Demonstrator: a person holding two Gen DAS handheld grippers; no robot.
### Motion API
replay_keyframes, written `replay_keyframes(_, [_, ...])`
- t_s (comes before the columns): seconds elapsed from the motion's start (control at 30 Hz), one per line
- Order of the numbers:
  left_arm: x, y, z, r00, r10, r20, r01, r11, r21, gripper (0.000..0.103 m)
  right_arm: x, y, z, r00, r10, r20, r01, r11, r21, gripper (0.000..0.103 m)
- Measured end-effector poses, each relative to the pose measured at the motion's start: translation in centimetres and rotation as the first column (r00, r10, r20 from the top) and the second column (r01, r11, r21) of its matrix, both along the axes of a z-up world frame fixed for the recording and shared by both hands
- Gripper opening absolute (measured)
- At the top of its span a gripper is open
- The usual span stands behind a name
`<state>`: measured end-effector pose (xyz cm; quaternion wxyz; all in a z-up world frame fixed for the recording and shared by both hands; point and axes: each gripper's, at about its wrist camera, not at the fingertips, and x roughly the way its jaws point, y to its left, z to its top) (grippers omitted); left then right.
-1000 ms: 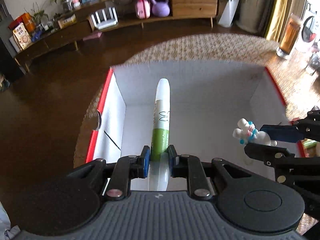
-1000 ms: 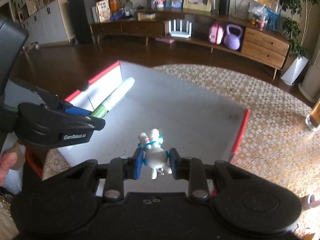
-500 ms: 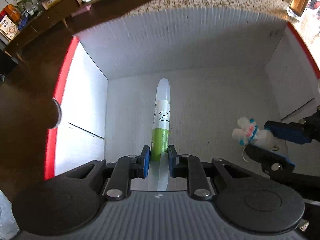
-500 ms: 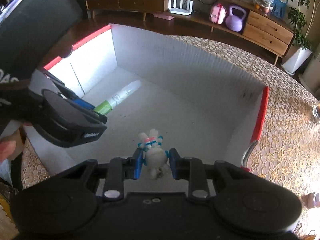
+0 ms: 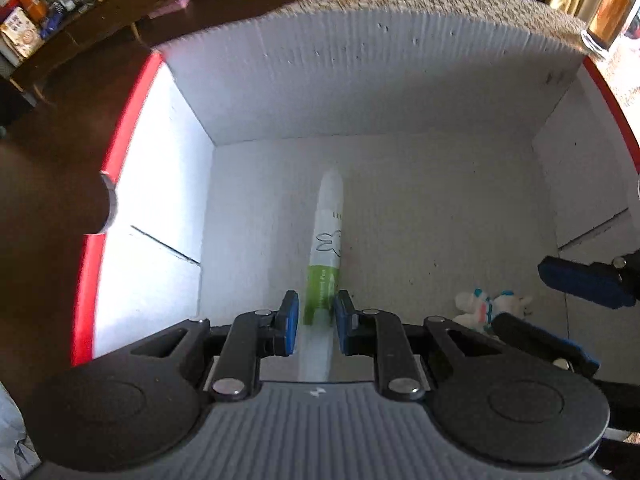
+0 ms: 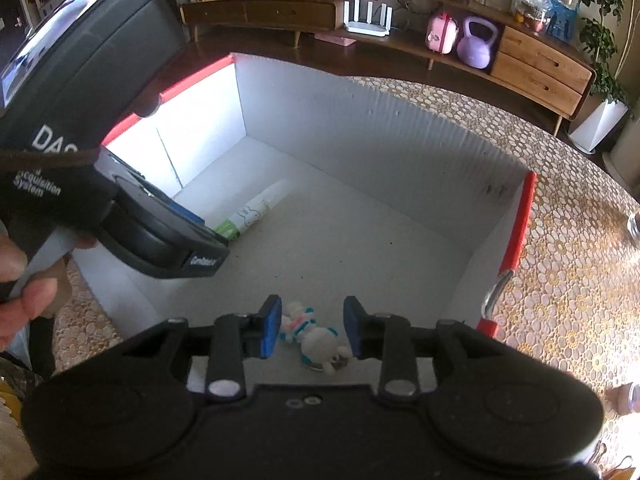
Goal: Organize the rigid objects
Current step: 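Open the left gripper to drop the marker while the right drops the figurine into the box, then move both grippers back from the box to the pile on the table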
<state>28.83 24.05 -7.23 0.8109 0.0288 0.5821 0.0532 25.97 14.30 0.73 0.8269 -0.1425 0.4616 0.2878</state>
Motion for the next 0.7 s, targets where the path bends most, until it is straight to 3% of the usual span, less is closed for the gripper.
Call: replay_keyframes(0.7, [-5.0,-1.6,6.3,0.978,-0.023,0.207,0.017,0.999,0.03,0.019,-3.0,-4.4,5.4,0.998,-0.034,0.062,0.026,0.99,0.136,0.05])
